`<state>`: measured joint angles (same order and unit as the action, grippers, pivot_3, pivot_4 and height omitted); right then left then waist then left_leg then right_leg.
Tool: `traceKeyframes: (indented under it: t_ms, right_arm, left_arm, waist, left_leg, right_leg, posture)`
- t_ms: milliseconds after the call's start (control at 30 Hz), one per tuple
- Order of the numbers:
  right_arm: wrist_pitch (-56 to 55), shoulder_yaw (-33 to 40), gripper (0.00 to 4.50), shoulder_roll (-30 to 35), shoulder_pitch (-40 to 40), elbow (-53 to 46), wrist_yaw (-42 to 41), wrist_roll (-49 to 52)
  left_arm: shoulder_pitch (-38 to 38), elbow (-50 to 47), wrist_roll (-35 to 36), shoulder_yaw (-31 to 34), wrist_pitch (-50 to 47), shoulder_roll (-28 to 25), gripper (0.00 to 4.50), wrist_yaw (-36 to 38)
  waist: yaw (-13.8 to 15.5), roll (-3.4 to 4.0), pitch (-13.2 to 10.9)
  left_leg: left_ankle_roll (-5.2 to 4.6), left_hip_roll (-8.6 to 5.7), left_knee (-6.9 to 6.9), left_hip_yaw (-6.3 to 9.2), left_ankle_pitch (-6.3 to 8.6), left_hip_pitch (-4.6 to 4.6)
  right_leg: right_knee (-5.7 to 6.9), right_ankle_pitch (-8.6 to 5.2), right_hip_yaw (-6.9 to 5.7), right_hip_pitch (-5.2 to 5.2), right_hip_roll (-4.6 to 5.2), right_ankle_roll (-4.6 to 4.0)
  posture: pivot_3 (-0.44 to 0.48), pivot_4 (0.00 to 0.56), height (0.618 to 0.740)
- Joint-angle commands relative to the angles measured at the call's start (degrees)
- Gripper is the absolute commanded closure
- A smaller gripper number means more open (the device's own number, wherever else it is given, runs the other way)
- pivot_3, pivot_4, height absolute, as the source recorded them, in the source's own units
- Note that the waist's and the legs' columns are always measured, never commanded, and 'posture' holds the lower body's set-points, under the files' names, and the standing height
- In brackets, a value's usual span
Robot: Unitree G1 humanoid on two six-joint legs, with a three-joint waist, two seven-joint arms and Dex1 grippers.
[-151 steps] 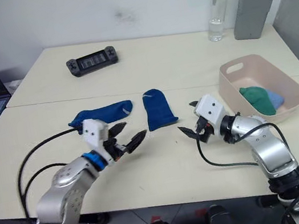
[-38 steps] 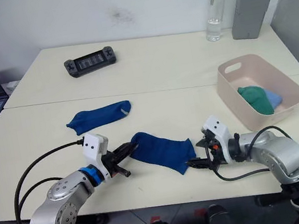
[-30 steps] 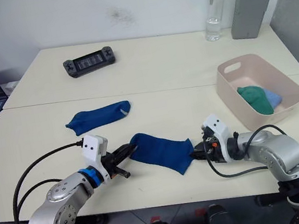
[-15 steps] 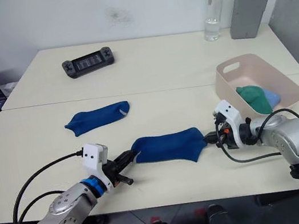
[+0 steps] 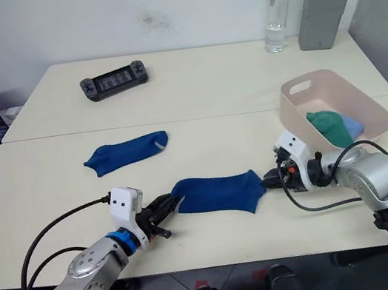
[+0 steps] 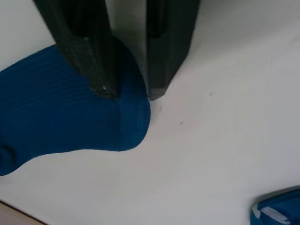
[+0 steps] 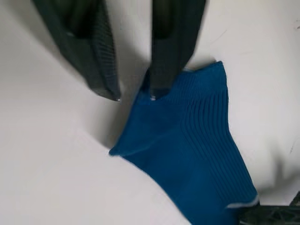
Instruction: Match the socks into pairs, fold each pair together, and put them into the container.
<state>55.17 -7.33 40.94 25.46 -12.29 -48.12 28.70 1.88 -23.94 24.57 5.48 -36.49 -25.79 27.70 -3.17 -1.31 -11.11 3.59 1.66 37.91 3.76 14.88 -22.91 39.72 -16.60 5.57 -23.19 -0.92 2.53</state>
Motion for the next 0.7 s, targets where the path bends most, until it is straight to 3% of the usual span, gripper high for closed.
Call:
traceKeyframes:
  t_ms: [33, 200, 267, 333, 467, 600, 700]
  right_arm:
    - [-7.67, 1.91, 1.82, 3.36, 0.64, -2.76, -4.16, -1.57]
    - [-19.96, -1.23, 0.1, 5.64, -1.11, -7.48, -11.34, -4.05]
    - [-27.41, -4.09, 0.0, 5.53, -2.0, -8.57, -13.87, -7.4]
    - [-32.32, -6.25, 0.0, 5.0, -2.57, -8.41, -15.09, -10.02]
    - [-41.59, -9.21, 0.0, 4.23, -3.04, -5.76, -17.36, -14.98]
    - [-51.71, -12.04, 0.0, 3.84, -4.04, -1.51, -17.82, -21.46]
    - [-53.22, -12.4, 0.0, 2.87, -4.62, -0.49, -17.41, -22.69]
  left_arm:
    - [-0.69, 0.51, 0.91, 4.72, 2.66, -4.81, 2.25, 4.49]
    - [0.63, 3.69, 2.31, 8.52, 10.07, -14.9, 0.69, 18.73]
    - [3.01, 5.28, 0.39, 7.27, 16.66, -19.78, 0.08, 27.31]
    - [4.2, 7.93, -2.84, 5.6, 25.13, -22.53, 0.03, 32.6]
    - [1.21, 12.45, -8.07, 0.71, 38.47, -22.8, 0.03, 37.66]
    - [-5.59, 19.84, -16.75, -6.02, 50.57, -20.81, 0.03, 37.01]
    - [-9.0, 23.73, -20.29, -8.87, 54.92, -20.05, 0.03, 36.06]
  waist:
    - [0.0, 0.0, 0.0]
    - [-0.17, 0.02, -0.01]
    - [-0.16, 0.02, -0.01]
    - [-0.12, 0.04, -0.02]
    - [0.36, 0.05, -0.04]
    - [1.18, 0.05, -0.03]
    - [1.28, 0.05, -0.03]
  left_leg:
    - [0.0, 0.0, -0.01, 0.0, 0.0, 0.0]
    - [0.0, 0.05, -0.08, -0.02, 0.0, 0.02]
    - [0.01, 0.07, -0.12, -0.02, 0.0, 0.01]
    - [0.0, 0.06, -0.19, -0.1, 0.01, 0.01]
    - [0.0, 0.07, -0.19, -0.18, 0.01, -0.03]
    - [-0.01, 0.06, -0.16, -0.21, 0.01, -0.06]
    - [-0.04, 0.07, -0.16, -0.29, 0.02, -0.08]
  right_leg:
    - [0.0, 0.0, 0.0, 0.0, 0.0, 0.0]
    - [-0.05, -0.16, -0.02, -0.03, -0.01, 0.23]
    - [-0.13, -0.16, -0.04, -0.03, -0.01, 0.24]
    - [-0.27, -0.16, 0.0, -0.02, 0.03, 0.23]
    - [-0.45, 0.03, -0.01, 0.0, 0.1, 0.07]
    - [-0.66, 0.18, -0.01, 0.05, 0.09, 0.12]
    - [-0.68, 0.2, 0.05, 0.01, 0.09, 0.11]
  posture:
    - [0.0, 0.15, 0.74]
    - [0.0, 0.15, 0.74]
    - [0.0, 0.15, 0.74]
    - [0.0, 0.15, 0.74]
    - [0.0, 0.15, 0.74]
    - [0.0, 0.15, 0.74]
    - [0.0, 0.15, 0.74]
